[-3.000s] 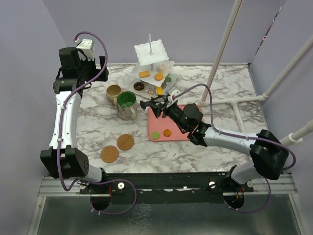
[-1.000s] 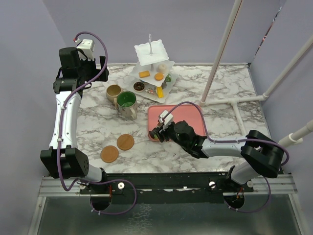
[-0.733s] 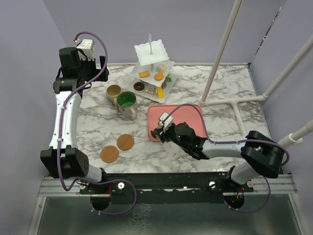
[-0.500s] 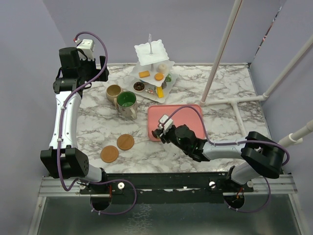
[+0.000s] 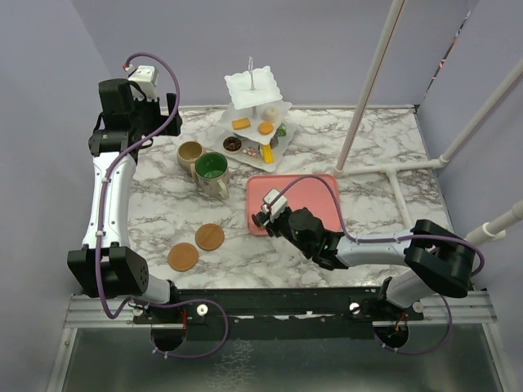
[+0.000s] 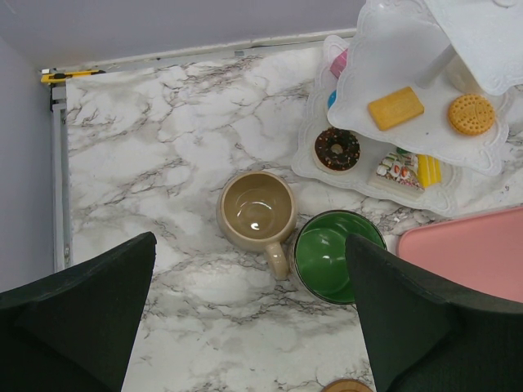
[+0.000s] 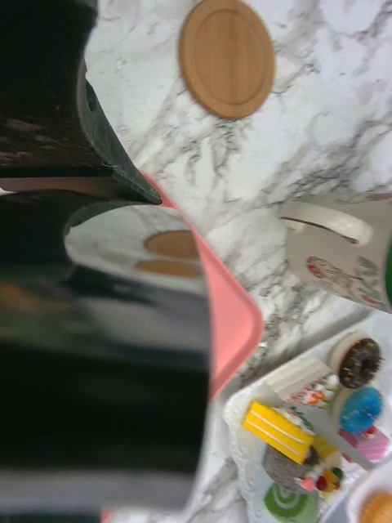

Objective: Serve the afternoon tea

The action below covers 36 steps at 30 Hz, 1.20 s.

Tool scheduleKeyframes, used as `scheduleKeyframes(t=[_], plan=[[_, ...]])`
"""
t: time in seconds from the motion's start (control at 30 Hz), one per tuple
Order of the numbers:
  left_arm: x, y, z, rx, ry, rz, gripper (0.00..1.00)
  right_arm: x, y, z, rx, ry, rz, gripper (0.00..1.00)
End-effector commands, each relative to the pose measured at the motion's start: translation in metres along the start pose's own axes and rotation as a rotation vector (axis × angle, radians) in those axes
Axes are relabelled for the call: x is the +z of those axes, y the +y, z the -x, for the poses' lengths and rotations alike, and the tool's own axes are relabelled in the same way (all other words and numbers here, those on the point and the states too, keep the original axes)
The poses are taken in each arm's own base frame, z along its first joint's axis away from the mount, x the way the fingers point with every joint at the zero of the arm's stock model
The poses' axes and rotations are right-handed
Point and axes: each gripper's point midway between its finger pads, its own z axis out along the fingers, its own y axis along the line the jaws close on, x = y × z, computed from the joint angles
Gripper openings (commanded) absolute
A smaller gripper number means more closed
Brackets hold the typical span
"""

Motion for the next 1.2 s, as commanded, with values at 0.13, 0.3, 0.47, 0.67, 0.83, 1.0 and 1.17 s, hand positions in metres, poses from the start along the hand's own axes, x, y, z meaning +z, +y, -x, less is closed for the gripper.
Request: scheduleKeyframes(t=[0.13,0.3,0.47,0.67,0.83,1.0,1.17], plan=[[-0.007,-0.002,-0.001,-0.003,-0.005,-0.013,0.99,0.017,-0.052,0.138,0.054,-0.262,-0.121,0.28],[-0.008,-0.001,-0.001,0.006,-0.005,-0.008,0.99,0.034,-0.12,0.211,0.082,-0.378,-0.189,0.27],[-0.008,-0.002,0.002,0.005,-0.011,-0.015,0.99,0.054,-0.2,0.27,0.086,-0.466,-0.278,0.26],[-0.003,-0.002,0.006,-0.005,-0.011,-0.021,0.99,0.09,-0.252,0.294,0.028,-0.481,-0.338,0.25],[-0.002,0.0,0.006,-0.001,-0.011,-0.015,0.99,0.117,-0.265,0.283,0.003,-0.45,-0.37,0.25],[-0.001,0.002,0.004,0.005,-0.005,-0.01,0.99,0.127,-0.27,0.264,0.011,-0.424,-0.387,0.25],[0.0,0.002,0.001,0.003,0.002,-0.011,0.99,0.133,-0.272,0.245,0.013,-0.387,-0.39,0.25]])
